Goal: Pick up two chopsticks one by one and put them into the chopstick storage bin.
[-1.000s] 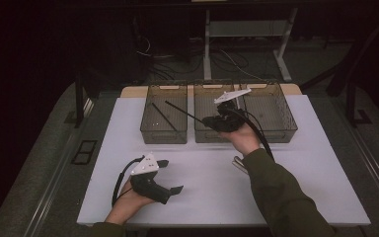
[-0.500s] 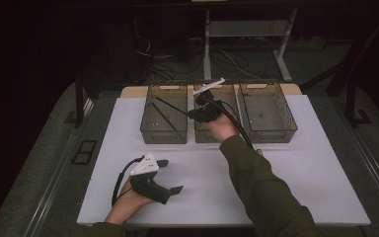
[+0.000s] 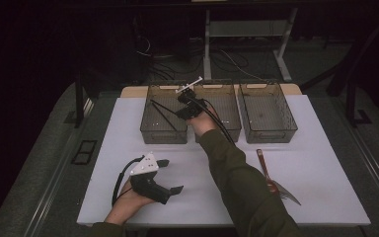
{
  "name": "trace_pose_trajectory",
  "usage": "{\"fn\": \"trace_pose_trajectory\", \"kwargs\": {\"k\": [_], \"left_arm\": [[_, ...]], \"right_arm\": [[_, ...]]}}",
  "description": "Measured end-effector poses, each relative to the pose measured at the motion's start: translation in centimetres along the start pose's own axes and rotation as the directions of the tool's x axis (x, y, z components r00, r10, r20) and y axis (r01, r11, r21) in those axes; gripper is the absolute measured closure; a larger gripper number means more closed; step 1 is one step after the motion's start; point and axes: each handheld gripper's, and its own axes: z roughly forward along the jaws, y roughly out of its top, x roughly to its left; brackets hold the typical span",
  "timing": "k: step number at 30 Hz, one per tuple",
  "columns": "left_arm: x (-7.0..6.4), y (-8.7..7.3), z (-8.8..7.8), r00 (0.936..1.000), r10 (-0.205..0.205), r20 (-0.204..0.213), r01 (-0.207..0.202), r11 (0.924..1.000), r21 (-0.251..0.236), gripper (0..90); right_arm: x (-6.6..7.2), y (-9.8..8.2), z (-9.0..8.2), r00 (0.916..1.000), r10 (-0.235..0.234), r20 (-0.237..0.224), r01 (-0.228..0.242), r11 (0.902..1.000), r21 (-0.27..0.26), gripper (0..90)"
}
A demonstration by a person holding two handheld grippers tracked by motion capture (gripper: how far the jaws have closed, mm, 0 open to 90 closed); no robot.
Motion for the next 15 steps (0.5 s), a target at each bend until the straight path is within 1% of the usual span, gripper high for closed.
{"fn": "trace_pose_trajectory", "kwargs": {"k": [5, 6, 11, 13, 15], "left_arm": [[0.0, 0.0, 0.0, 1.0, -0.003, 0.001, 0.003, 1.0, 0.001, 0.0], [0.0, 0.0, 0.1, 1.0, -0.003, 0.002, 0.003, 1.0, 0.002, 0.0], [0.0, 0.0, 0.1, 1.0, 0.0, 0.003, 0.0, 1.0, 0.004, 0.0], [0.0, 0.0, 0.1, 1.0, 0.0, 0.003, 0.0, 1.0, 0.004, 0.0], [0.0, 0.0, 0.1, 1.0, 0.0, 0.003, 0.0, 1.0, 0.004, 0.0]], "right_arm": [[0.5, 0.4, 0.8, 1.0, -0.003, 0.005, 0.003, 0.9999, 0.013, 86.2], [0.6, 0.4, 0.9, 0.9999, -0.011, 0.006, 0.011, 0.9998, 0.014, 86.2], [0.8, 0.3, 1.5, 0.9999, -0.013, 0.002, 0.013, 0.9997, 0.021, 85.8], [0.9, 0.2, 1.7, 0.9996, -0.027, 0.001, 0.027, 0.9993, 0.026, 85.8], [1.0, 0.2, 1.7, 0.9998, -0.018, -0.003, 0.018, 0.9994, 0.029, 85.9]]}}
